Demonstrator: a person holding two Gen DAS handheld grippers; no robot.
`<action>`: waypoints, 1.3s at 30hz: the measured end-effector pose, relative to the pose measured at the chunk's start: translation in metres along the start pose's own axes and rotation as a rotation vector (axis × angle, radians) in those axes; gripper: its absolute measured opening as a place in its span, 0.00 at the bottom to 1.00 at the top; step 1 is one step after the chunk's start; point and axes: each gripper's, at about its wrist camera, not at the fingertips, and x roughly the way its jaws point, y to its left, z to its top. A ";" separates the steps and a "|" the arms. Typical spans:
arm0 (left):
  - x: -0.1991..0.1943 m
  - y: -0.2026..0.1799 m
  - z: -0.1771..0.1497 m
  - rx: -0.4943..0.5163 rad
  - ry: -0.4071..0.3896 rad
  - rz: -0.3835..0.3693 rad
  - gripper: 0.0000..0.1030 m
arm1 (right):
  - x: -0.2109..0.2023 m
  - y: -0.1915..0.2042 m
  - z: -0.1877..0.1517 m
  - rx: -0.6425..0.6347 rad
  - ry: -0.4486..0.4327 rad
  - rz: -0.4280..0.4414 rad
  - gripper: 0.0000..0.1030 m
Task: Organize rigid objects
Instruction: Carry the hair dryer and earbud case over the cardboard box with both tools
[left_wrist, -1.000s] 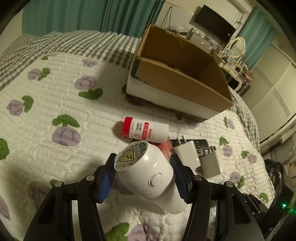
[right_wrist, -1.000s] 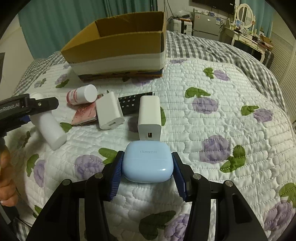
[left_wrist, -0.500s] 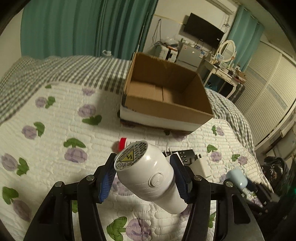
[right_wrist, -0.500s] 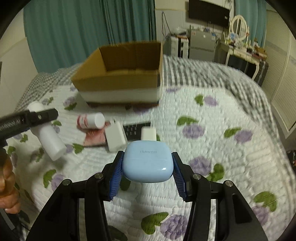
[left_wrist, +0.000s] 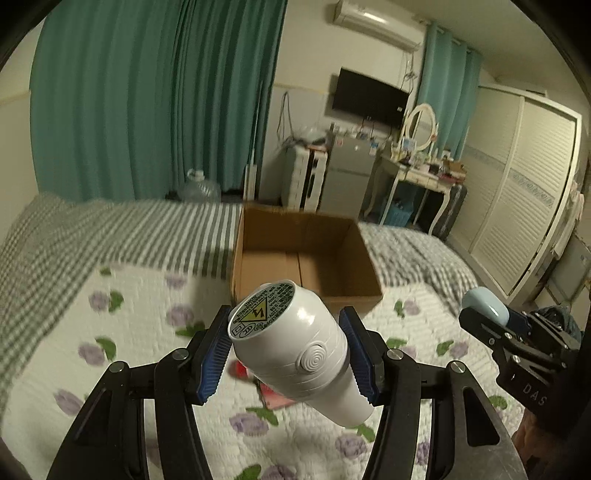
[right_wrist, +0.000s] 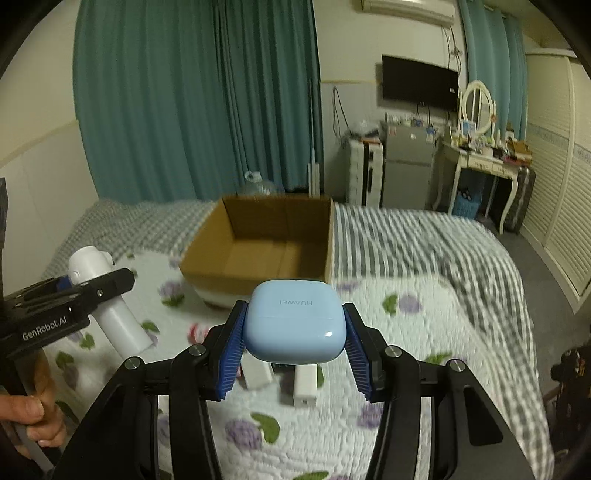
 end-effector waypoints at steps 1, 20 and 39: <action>-0.003 -0.001 0.005 0.005 -0.015 -0.001 0.57 | -0.003 0.001 0.005 -0.005 -0.015 0.000 0.49; 0.021 0.007 0.092 0.053 -0.183 0.048 0.57 | 0.008 0.015 0.109 -0.085 -0.206 0.027 0.49; 0.169 0.016 0.102 0.073 -0.018 0.029 0.57 | 0.162 0.020 0.112 -0.142 -0.046 0.053 0.48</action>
